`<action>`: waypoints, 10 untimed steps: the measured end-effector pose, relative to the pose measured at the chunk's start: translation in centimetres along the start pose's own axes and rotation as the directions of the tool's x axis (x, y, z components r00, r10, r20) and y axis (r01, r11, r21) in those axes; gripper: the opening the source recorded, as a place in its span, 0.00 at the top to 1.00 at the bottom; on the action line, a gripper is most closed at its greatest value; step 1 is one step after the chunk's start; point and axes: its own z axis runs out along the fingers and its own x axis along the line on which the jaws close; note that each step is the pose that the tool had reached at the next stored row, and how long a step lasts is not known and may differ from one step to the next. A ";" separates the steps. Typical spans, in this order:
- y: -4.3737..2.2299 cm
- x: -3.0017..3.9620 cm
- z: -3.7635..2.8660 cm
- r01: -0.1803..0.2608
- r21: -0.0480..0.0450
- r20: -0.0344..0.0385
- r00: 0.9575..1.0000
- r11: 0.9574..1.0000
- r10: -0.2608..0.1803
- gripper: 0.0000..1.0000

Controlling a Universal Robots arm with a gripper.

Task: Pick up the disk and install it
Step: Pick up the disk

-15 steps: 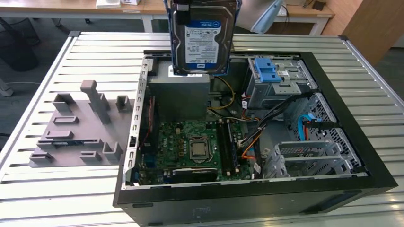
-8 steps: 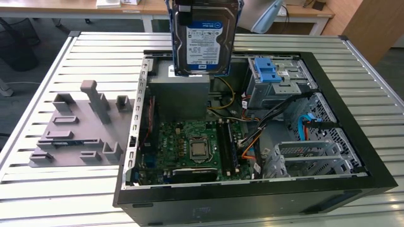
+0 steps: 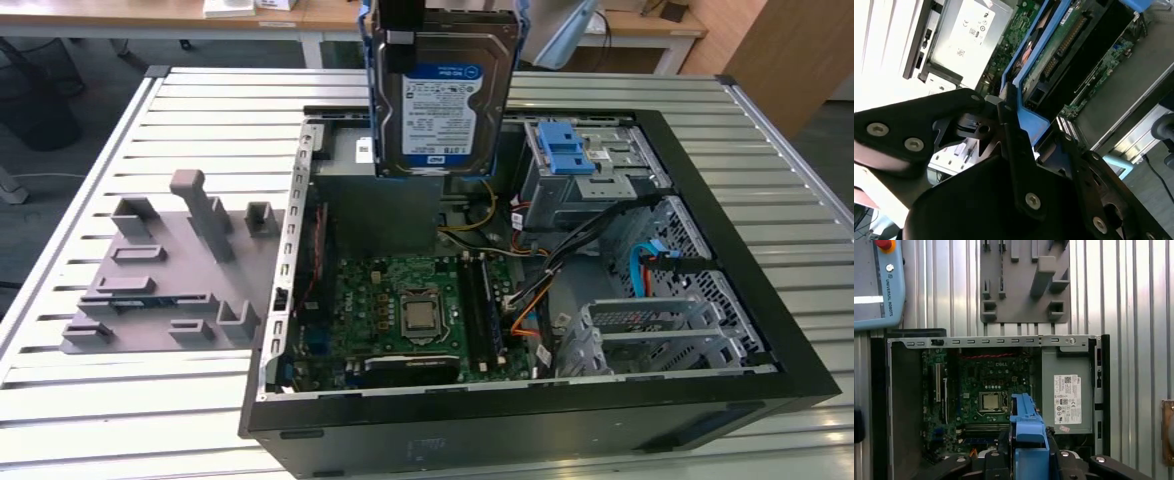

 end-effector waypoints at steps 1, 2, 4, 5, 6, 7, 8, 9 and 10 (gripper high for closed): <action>-0.38 0.01 0.00 0.000 0.000 0.000 1.000 1.000 0.000 0.64; -0.79 0.01 0.00 0.000 0.000 0.000 1.000 1.000 0.000 0.64; -1.62 -0.01 0.00 0.000 0.000 0.000 1.000 1.000 0.000 0.64; -2.01 -0.02 0.00 0.000 0.000 0.000 1.000 1.000 0.000 0.64; -2.36 -0.03 -0.01 0.000 0.000 0.000 1.000 1.000 0.000 0.64; -2.61 -0.04 0.00 0.000 0.000 0.000 1.000 1.000 0.000 0.64; -2.71 -0.04 0.00 0.000 0.000 0.000 1.000 1.000 0.000 0.64; -2.71 -0.04 -0.01 0.000 0.000 0.000 1.000 1.000 0.000 0.64; -2.71 -0.04 0.00 0.000 0.000 0.000 1.000 1.000 0.000 0.64</action>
